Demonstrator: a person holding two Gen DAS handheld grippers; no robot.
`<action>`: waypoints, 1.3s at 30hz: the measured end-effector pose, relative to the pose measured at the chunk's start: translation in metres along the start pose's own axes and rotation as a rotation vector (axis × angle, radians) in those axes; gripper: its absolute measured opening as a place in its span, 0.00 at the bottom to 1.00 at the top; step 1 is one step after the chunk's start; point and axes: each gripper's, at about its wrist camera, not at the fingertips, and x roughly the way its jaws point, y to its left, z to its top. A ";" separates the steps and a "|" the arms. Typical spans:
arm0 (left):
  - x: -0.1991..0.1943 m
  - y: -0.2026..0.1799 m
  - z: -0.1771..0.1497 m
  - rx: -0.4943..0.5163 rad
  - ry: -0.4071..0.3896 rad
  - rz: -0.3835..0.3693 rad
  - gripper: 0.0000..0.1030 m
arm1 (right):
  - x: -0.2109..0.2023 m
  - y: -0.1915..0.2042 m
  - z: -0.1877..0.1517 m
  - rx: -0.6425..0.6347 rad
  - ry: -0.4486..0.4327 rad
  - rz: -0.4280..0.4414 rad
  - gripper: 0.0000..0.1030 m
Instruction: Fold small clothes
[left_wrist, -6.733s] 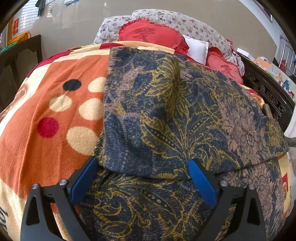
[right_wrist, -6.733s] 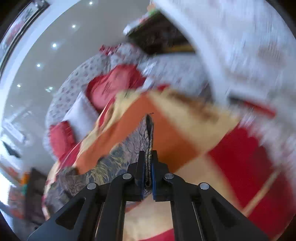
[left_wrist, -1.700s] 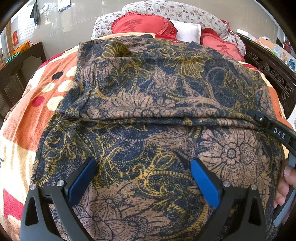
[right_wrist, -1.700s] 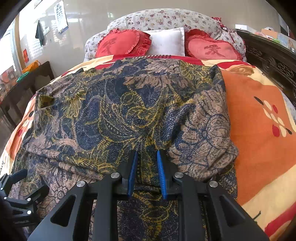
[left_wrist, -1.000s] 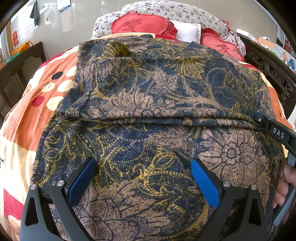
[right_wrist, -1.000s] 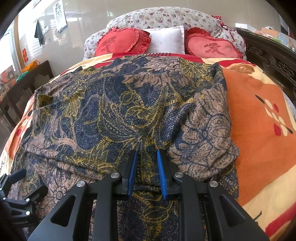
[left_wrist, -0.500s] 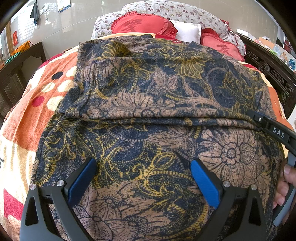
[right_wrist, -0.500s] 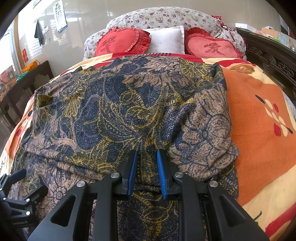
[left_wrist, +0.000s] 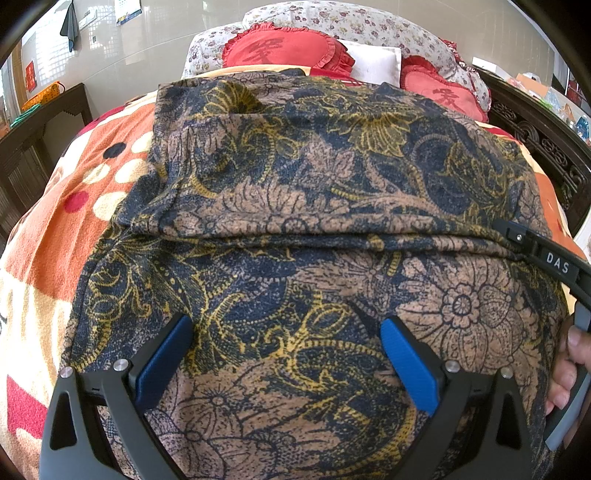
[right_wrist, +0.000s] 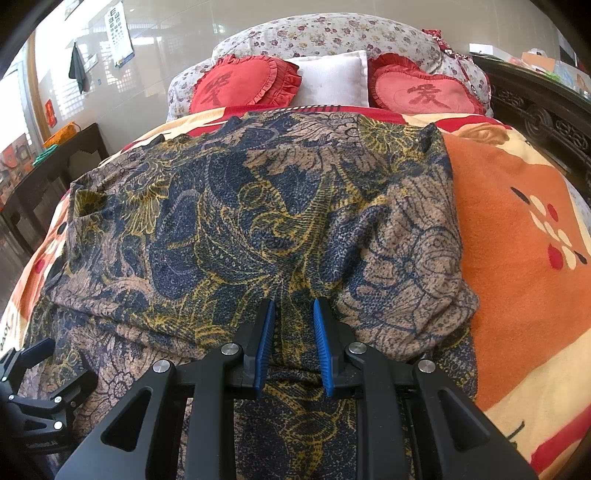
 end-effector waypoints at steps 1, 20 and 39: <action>0.000 0.000 0.000 0.001 0.000 0.001 1.00 | 0.000 0.000 0.000 0.001 0.000 0.001 0.31; 0.000 0.002 -0.001 0.000 -0.001 -0.001 1.00 | -0.008 -0.004 -0.002 0.020 -0.020 0.074 0.40; 0.002 0.005 0.000 0.007 0.003 0.010 1.00 | -0.043 0.047 -0.071 -0.174 0.171 -0.021 1.00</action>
